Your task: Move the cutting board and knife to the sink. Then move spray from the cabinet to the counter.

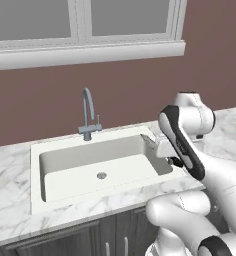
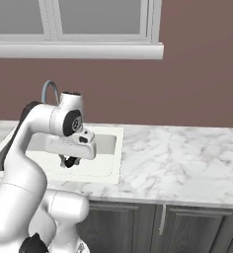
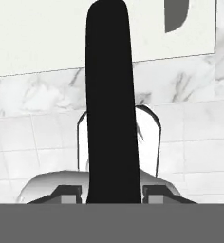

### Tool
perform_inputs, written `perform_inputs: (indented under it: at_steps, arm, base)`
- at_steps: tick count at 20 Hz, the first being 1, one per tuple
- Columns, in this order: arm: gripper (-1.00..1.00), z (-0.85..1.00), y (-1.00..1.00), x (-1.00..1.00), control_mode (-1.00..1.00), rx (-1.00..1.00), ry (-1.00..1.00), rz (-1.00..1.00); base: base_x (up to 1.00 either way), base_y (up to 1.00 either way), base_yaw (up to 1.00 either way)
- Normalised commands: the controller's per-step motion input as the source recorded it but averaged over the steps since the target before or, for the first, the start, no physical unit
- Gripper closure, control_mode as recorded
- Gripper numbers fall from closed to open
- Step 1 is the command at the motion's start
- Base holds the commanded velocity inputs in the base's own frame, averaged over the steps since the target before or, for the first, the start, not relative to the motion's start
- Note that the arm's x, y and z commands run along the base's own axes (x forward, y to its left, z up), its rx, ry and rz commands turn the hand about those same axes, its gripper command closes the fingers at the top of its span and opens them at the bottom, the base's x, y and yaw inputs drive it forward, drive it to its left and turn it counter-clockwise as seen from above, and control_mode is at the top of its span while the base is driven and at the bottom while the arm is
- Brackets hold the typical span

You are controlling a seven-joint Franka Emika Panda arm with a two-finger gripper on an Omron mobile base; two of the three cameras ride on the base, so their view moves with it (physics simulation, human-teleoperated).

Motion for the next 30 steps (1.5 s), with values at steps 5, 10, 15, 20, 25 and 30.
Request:
perform_inputs:
  at_steps: [5,10,15,20,25,30]
  arm:
    - [1.00,0.00,0.00,-0.08,-1.00,-0.01,0.20,0.42]
    - [1.00,0.00,-0.02,0.00,-1.00,0.00,-0.01,0.06]
    - [1.00,-0.02,-0.16,-0.03,-1.00,0.00,0.00,0.39]
    - [1.00,0.00,-0.09,-0.20,-1.00,0.00,-0.02,0.49]
    - [1.00,0.00,-0.13,-0.05,-1.00,0.03,-0.14,0.27]
    - [1.00,0.00,-0.03,0.00,-1.00,0.08,-0.15,0.29]
  base:
    - [0.00,0.00,0.00]
    - [0.00,0.00,0.00]
    - [0.00,0.00,0.00]
    - [0.00,0.00,0.00]
    - [0.00,0.00,0.00]
    - [0.00,0.00,0.00]
